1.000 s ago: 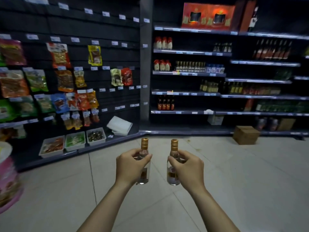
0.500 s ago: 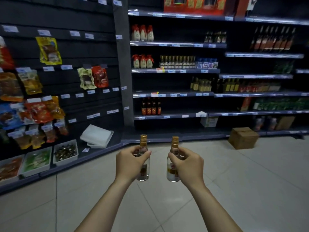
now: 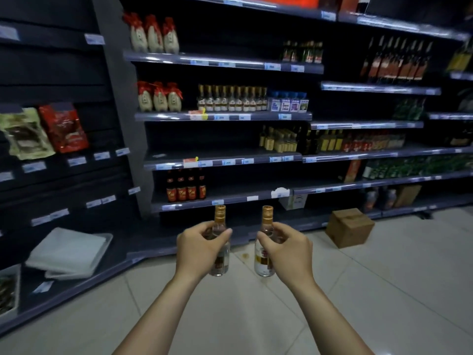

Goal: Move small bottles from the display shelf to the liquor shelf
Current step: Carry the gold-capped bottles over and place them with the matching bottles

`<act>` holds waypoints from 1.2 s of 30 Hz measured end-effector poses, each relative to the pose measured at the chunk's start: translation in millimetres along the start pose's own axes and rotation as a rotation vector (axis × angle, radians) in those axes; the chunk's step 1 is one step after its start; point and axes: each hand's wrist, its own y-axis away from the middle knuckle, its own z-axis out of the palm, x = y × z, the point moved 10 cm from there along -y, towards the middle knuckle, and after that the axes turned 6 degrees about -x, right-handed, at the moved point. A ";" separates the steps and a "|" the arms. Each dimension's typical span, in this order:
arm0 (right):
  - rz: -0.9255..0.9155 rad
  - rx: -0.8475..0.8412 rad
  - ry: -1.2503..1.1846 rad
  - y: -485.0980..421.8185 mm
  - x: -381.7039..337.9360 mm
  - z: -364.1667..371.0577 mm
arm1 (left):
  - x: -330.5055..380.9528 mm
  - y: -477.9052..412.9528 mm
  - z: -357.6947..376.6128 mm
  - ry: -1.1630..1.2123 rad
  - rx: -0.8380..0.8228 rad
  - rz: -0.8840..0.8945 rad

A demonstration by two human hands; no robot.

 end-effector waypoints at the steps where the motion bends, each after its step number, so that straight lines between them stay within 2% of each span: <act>1: 0.002 0.009 -0.001 -27.2 11.3 -2.9 | 0.1 -25.7 13.1 0.002 0.006 0.007; 9: -0.019 -0.007 -0.046 -257.6 97.0 -25.6 | 13.0 -232.4 134.4 -0.039 0.071 0.048; 15: -0.062 -0.069 -0.034 -417.5 130.2 -36.1 | 33.7 -371.3 200.6 -0.107 0.123 0.056; 23: -0.086 -0.134 -0.030 -597.6 183.7 -3.5 | 20.7 -542.1 259.6 -0.056 0.191 0.062; 31: -0.174 -0.049 0.102 -807.7 206.0 32.5 | 23.6 -746.9 298.4 -0.028 0.225 0.107; 36: -0.199 -0.013 0.074 -910.5 198.3 35.7 | 50.4 -849.5 314.5 -0.052 0.246 0.152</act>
